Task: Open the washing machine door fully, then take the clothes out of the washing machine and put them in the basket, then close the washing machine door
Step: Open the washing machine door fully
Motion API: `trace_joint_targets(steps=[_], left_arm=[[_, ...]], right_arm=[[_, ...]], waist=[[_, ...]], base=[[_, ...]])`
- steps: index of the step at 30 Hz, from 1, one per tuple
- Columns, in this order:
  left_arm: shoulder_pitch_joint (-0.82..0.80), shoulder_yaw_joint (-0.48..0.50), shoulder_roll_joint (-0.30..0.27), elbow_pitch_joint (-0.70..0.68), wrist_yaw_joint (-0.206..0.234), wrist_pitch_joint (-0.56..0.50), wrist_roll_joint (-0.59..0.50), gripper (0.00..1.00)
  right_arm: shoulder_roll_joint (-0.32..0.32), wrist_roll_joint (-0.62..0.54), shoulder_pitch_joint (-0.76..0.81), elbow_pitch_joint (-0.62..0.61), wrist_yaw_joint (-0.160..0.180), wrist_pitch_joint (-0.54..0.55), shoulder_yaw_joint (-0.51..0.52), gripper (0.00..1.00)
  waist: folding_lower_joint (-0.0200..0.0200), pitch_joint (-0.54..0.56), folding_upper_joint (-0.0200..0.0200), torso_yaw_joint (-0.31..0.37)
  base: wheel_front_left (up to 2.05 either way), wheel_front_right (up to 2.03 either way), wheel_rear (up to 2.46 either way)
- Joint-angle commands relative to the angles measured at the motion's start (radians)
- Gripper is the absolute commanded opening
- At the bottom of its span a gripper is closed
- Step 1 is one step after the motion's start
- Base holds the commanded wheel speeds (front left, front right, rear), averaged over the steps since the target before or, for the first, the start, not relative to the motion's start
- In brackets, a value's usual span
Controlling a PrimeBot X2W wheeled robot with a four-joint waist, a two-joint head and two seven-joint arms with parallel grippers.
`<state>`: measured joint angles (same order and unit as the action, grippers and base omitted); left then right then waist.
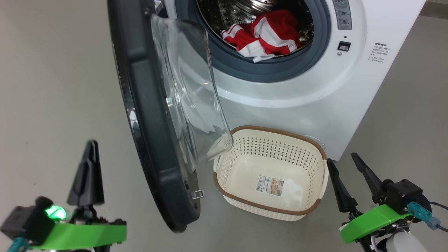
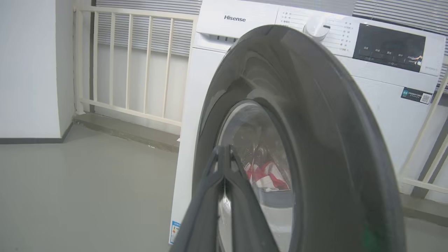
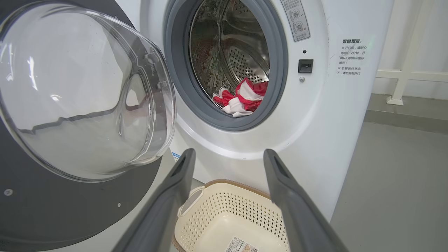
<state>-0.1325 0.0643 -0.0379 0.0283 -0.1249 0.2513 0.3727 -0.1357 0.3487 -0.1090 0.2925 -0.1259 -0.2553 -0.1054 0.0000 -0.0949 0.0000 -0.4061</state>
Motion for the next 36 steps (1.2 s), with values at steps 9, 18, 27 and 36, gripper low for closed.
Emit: trace_joint_targets(steps=[9,18,27,36], left_arm=[[-0.017,-0.076,-0.012,-0.276,-0.006,0.011,0.005,0.0],[0.056,-0.332,-0.012,-0.266,-0.006,0.011,-0.005,0.0],[0.079,-0.405,-0.012,-0.073,-0.006,0.011,0.053,0.0],[0.044,-0.37,-0.012,0.063,-0.006,0.011,0.1,0.0]], right_arm=[[-0.001,-0.007,-0.004,-0.03,-0.005,-0.006,-0.028,1.0],[-0.003,-0.009,-0.01,-0.033,-0.005,-0.006,-0.03,1.0],[-0.004,-0.014,-0.019,-0.034,-0.005,-0.006,-0.033,1.0],[-0.007,-0.016,-0.027,-0.033,-0.005,-0.006,-0.033,1.0]], waist=[[0.0,0.004,0.0,0.002],[0.0,-0.003,0.0,0.004],[0.0,-0.017,0.0,0.006],[0.0,-0.028,0.0,0.003]], base=[[0.0,0.0,0.0],[0.0,0.0,0.0],[0.0,0.0,0.0],[0.0,0.0,0.0]])
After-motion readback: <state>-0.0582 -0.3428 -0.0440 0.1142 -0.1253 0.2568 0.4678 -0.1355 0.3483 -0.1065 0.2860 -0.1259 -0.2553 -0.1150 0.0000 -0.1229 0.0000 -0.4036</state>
